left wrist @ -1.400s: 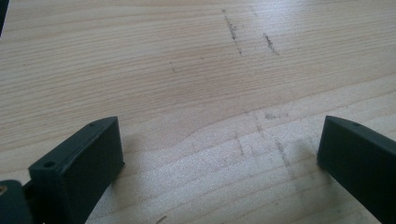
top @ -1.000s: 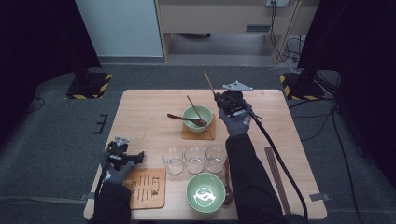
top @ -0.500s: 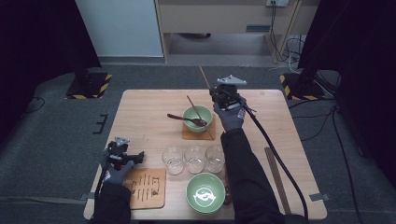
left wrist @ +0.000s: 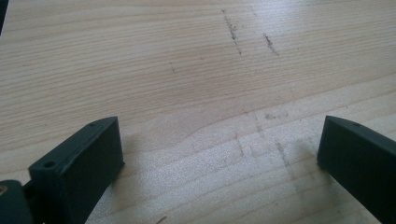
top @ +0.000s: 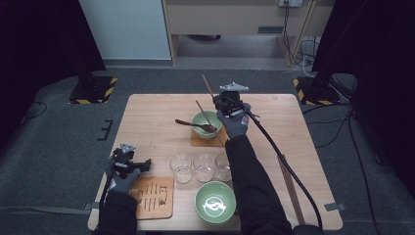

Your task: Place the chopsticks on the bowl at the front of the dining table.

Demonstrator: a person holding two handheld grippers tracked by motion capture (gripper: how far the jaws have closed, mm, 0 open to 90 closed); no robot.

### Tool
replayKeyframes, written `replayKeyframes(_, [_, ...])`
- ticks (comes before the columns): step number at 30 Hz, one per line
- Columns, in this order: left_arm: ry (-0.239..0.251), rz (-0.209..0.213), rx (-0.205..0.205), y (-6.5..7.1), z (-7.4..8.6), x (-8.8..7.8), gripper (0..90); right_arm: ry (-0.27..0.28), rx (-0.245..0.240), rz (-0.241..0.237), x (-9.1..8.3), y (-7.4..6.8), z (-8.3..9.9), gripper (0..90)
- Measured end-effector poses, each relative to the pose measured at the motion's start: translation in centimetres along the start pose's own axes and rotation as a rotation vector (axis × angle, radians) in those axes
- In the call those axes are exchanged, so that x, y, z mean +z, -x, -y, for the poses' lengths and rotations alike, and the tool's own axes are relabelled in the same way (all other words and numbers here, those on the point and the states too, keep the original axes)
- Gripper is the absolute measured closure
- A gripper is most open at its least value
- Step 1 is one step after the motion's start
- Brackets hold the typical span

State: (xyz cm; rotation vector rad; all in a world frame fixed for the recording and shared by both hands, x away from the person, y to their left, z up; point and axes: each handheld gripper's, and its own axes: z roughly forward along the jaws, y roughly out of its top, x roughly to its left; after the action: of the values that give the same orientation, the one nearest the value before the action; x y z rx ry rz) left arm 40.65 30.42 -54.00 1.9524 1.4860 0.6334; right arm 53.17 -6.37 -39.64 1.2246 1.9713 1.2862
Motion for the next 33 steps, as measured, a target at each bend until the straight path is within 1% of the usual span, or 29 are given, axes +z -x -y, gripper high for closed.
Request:
replayKeyframes(2, [0.000,0.000,0.000,0.0,0.0,0.0,0.0,-0.009,-0.003,0.002,0.3,0.0,0.2,84.7])
replayKeyframes(3, [0.000,0.000,0.000,0.0,0.0,0.0,0.0,-0.025,-0.009,0.004,0.8,0.0,0.6,84.7])
replayKeyframes(10, [0.000,0.000,0.000,0.0,0.0,0.0,0.0,-0.076,-0.021,0.002,2.2,-0.1,1.9,84.8])
replayKeyframes(20, [0.000,0.000,0.000,0.0,0.0,0.0,0.0,-0.139,-0.035,0.010,3.7,-0.1,3.1,84.8])
replayKeyframes(25, [0.000,0.000,0.000,0.0,0.0,0.0,0.0,-0.159,-0.041,0.000,4.3,-0.2,3.6,84.7])
replayKeyframes(33, [0.000,0.000,0.000,0.0,0.0,0.0,0.0,-0.190,-0.050,0.009,5.1,-0.1,4.2,84.8])
